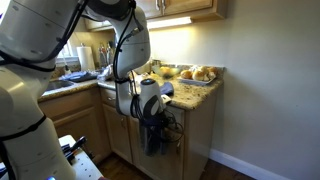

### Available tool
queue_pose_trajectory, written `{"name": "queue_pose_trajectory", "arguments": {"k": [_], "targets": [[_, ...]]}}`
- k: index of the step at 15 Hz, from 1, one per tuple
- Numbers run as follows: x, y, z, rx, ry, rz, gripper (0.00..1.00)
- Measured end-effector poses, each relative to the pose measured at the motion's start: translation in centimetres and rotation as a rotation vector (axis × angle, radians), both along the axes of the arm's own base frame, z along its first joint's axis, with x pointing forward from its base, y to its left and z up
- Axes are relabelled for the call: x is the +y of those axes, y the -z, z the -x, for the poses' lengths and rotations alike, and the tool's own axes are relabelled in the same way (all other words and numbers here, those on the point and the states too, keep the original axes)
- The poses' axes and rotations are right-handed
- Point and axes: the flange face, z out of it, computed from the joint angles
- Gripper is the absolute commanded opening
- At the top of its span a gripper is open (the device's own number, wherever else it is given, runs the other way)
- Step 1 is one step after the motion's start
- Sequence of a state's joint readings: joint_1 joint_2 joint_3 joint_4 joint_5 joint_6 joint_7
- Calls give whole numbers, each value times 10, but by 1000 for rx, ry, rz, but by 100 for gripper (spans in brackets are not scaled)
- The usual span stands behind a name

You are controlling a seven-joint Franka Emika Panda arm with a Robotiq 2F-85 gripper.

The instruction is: Take the blue towel hanging to the drawer and put it on the counter

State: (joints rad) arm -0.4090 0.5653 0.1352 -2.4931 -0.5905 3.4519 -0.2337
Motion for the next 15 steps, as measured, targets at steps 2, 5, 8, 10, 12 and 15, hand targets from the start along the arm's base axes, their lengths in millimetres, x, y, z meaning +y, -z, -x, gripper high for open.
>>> {"name": "queue_pose_trajectory", "arguments": {"k": [2, 5, 8, 10, 12, 15], "targets": [[6, -14, 7, -9, -11, 5, 9], [16, -39, 20, -29, -27, 16, 8], [28, -60, 39, -39, -41, 25, 9], [34, -70, 53, -41, -51, 33, 34], [38, -77, 64, -40, -57, 40, 43], [38, -82, 58, -56, -54, 42, 63]]}}
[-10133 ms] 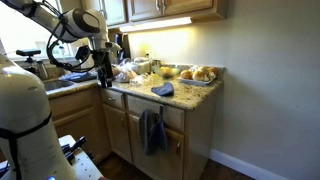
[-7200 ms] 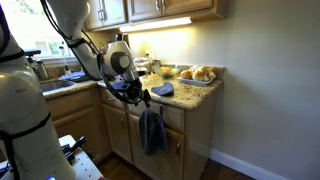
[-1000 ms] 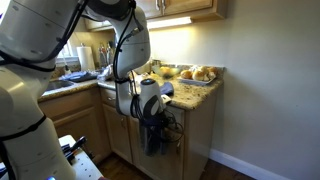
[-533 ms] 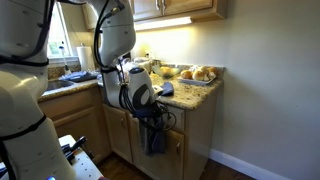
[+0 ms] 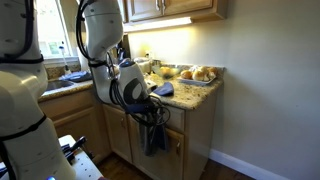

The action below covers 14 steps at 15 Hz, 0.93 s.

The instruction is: Take the blue towel hanging to the drawer and put it on the counter

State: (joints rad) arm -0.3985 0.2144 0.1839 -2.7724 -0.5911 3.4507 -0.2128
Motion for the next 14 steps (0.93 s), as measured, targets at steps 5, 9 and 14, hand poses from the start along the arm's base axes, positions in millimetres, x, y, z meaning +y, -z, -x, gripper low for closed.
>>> {"name": "queue_pose_trajectory", "arguments": {"k": [5, 9, 14], "targets": [[-2, 3, -1, 6, 19, -6, 95], [-1, 14, -3, 26, 17, -20, 100], [-7, 32, -23, 35, 29, -44, 100]]}}
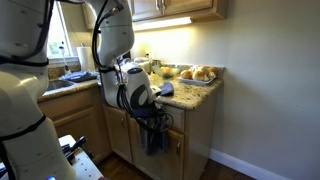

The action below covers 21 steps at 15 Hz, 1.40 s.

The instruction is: Take the blue towel hanging to the drawer and put it on the counter

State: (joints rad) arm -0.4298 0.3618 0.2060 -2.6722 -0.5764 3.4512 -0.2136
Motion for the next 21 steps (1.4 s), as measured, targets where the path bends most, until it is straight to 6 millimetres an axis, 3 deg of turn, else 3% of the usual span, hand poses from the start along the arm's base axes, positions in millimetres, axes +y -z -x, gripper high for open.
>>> {"name": "queue_pose_trajectory", "arguments": {"k": [6, 14, 21], "targets": [[-24, 26, -14, 22, 40, -3, 100], [-25, 31, -17, 25, 41, -2, 100], [-45, 53, -38, 24, 45, 29, 100]]}}
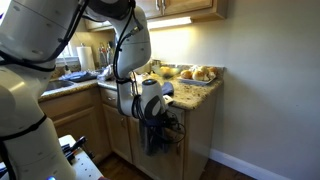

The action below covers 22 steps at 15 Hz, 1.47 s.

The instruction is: Take the blue towel hanging to the drawer and put it on the counter

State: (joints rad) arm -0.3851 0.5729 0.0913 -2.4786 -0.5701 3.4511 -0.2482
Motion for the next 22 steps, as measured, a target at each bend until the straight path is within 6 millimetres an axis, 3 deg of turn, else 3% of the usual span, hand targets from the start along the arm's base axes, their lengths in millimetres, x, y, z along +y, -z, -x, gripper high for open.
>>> {"name": "queue_pose_trajectory", "arguments": {"k": [7, 11, 22], "targets": [[0, 5, -13, -16, -1, -17, 100], [-2, -4, -22, -45, 15, -47, 100], [-13, -4, -20, -52, 41, -61, 100]]}}
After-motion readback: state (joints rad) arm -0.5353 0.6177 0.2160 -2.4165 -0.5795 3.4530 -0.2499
